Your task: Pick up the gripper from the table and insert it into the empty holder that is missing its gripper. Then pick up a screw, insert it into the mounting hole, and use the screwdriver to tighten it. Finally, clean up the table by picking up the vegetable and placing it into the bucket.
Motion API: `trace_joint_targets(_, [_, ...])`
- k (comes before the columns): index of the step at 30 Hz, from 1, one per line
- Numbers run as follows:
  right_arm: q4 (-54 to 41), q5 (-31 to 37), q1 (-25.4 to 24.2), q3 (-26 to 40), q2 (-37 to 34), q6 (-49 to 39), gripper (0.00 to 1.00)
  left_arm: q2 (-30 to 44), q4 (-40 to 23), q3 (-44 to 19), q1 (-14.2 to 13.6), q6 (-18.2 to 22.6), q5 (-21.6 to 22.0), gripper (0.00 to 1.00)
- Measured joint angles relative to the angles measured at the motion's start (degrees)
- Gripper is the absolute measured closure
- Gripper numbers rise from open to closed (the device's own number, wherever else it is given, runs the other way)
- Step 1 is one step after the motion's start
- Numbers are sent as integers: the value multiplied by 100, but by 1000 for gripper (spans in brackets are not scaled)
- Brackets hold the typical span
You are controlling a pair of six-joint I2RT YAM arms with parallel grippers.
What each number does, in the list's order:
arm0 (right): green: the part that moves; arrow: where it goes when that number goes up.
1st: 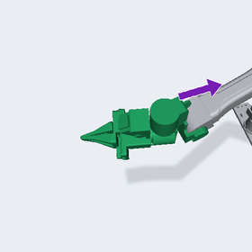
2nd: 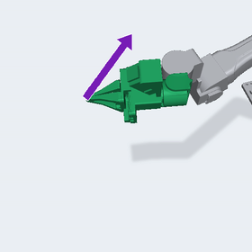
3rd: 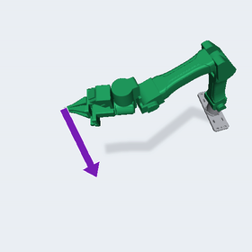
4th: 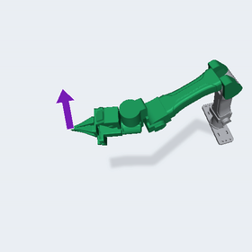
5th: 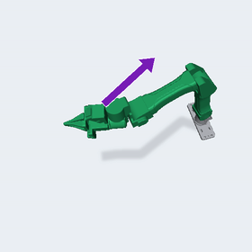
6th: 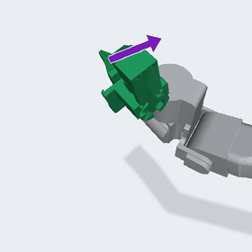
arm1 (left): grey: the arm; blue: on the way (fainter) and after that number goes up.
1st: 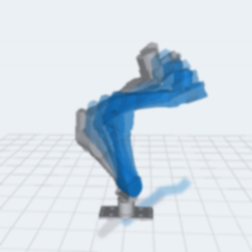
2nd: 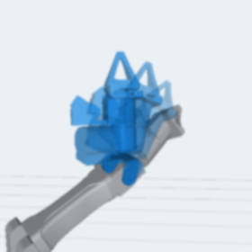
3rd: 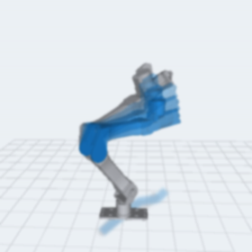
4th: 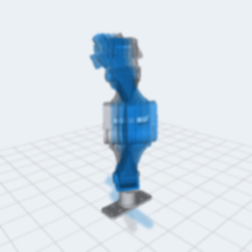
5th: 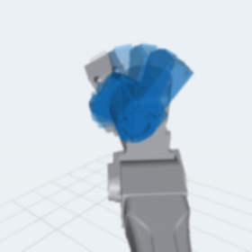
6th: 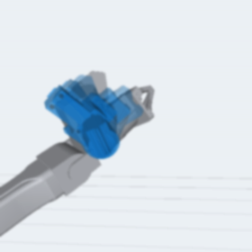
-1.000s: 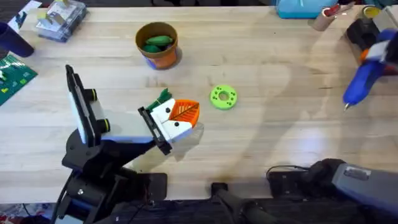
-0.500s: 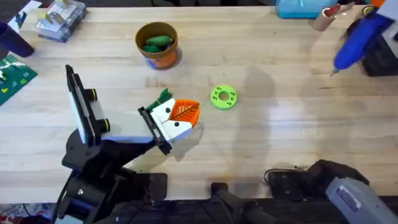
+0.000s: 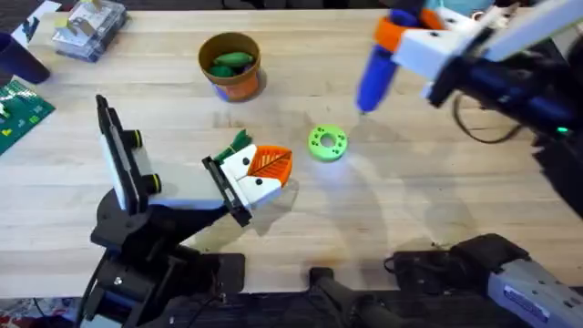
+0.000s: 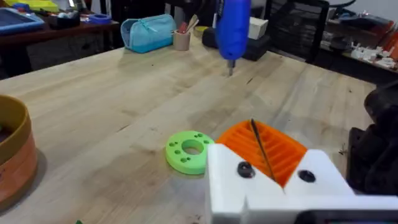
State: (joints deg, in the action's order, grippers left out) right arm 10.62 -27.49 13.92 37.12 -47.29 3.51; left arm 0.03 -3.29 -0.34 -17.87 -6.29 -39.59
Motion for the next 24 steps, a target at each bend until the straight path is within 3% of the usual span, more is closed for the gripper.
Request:
trace_joint_targets(6, [1712,-90,1349,-8,-986,76,975,-2,0,0,0,0,0,987])
trace_joint_targets(11, [3048,-119,2038,-2,-1659,392,975,0,0,0,0,-1,0,987])
trace_joint_targets(24, [3146,-219,3000,674,-2019,896,975,-2,0,0,0,0,1,987])
